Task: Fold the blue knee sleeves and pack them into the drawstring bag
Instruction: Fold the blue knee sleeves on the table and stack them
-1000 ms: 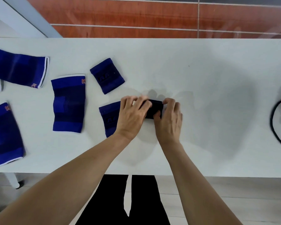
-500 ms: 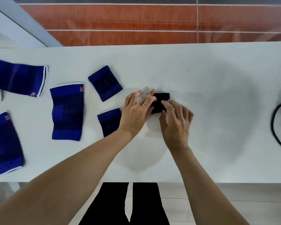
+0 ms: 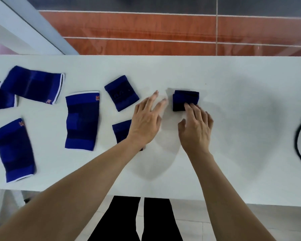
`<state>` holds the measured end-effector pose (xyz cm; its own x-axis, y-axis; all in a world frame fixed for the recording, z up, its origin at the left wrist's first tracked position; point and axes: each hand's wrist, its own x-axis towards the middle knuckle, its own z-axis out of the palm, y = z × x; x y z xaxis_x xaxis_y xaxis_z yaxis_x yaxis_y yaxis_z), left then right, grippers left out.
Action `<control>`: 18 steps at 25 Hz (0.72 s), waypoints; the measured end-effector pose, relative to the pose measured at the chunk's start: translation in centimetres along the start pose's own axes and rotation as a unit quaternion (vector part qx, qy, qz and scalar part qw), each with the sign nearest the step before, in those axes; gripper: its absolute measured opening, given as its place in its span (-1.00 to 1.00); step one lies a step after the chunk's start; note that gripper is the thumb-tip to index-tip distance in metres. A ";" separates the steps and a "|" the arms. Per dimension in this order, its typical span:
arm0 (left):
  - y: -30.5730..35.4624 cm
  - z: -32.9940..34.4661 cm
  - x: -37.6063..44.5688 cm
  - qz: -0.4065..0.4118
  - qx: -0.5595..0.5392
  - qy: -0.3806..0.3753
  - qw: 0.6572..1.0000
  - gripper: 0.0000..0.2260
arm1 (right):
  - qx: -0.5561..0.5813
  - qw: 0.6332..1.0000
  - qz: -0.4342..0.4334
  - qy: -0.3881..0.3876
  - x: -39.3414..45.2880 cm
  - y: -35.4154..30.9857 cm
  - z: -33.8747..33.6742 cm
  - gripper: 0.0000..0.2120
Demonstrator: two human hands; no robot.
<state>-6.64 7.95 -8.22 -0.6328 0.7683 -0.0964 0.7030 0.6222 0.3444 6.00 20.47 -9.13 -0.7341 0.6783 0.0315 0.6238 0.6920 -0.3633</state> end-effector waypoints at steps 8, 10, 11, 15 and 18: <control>-8.6 -3.2 -5.5 -0.130 -0.015 -0.026 0.991 -0.51 | 0.095 0.977 -0.178 -0.076 -4.5 -8.6 1.2 -0.64; -9.3 -2.8 -6.2 -0.126 -0.037 -0.053 0.990 -0.46 | 0.105 0.957 -0.236 -0.133 -6.3 -9.9 2.3 -0.67; -9.5 -2.6 -6.4 -0.123 -0.041 -0.057 0.990 -0.44 | 0.096 0.954 -0.246 -0.143 -6.9 -9.9 2.7 -0.68; -9.9 -2.4 -7.3 -0.117 -0.034 -0.048 0.991 -0.46 | 0.069 0.980 -0.151 -0.107 -8.3 -7.2 1.9 -0.71; -9.1 -2.1 -8.6 -0.104 -0.023 -0.048 0.993 -0.48 | 0.039 0.993 -0.027 -0.111 -8.6 -5.4 -0.3 -0.65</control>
<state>-8.32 -4.66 -8.55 -0.7282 0.6353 -0.2572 0.5426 0.7636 0.3499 9.07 10.95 -7.16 -0.8129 0.5628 -0.1498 0.5648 0.6990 -0.4386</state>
